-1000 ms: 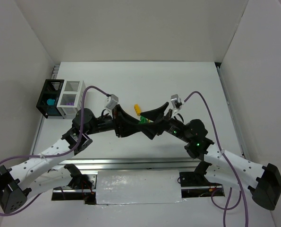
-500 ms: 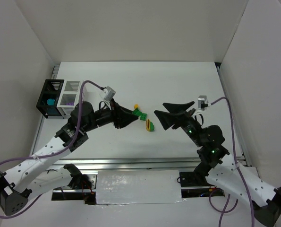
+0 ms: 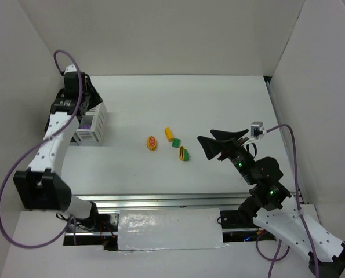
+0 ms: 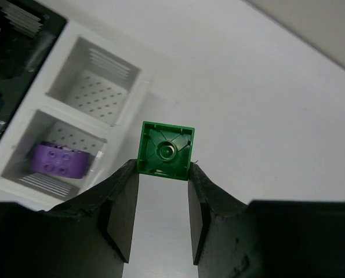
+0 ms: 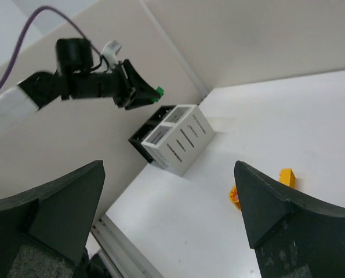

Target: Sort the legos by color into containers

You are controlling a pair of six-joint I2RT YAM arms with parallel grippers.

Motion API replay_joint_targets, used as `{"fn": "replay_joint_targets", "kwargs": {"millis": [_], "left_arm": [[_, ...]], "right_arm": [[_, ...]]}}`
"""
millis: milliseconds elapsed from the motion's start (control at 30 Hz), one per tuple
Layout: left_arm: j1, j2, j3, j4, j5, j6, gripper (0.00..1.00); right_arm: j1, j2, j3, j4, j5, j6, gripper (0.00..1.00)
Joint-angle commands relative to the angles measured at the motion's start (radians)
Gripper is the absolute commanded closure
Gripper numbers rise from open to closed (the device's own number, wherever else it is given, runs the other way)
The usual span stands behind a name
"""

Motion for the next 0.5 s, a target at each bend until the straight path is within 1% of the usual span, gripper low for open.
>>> {"fn": "replay_joint_targets", "kwargs": {"millis": [0,67,100,133,233,367,433,467], "left_arm": [[0.069,0.187,0.142,-0.148,-0.108,-0.03,1.0],[0.087,0.261,0.245,-0.194,-0.123,-0.032,1.0],[0.101,0.29,0.27,-0.217,-0.128,-0.032,1.0],[0.106,0.332,0.286,-0.22,-0.138,-0.035,1.0],[0.12,0.376,0.314,-0.197,-0.155,-0.035,1.0],[0.129,0.436,0.362,-0.215,-0.166,-0.044,1.0],[0.133,0.474,0.386,-0.237,-0.165,-0.046,0.96],[0.133,0.49,0.391,-0.246,-0.168,-0.053,0.86]], "right_arm": [[-0.005,0.031,0.029,-0.042,-0.021,0.002,0.0],[-0.005,0.043,0.035,-0.06,-0.031,-0.007,0.0],[-0.005,0.053,0.039,-0.066,-0.038,-0.01,0.0],[-0.007,0.059,0.04,-0.071,-0.041,-0.014,0.0],[-0.008,0.079,0.039,-0.062,-0.051,-0.028,0.0],[-0.005,0.106,0.042,-0.05,-0.073,-0.03,0.0],[-0.008,0.12,0.042,-0.042,-0.082,-0.028,0.0],[-0.008,0.123,0.043,-0.042,-0.082,-0.028,0.0]]}}
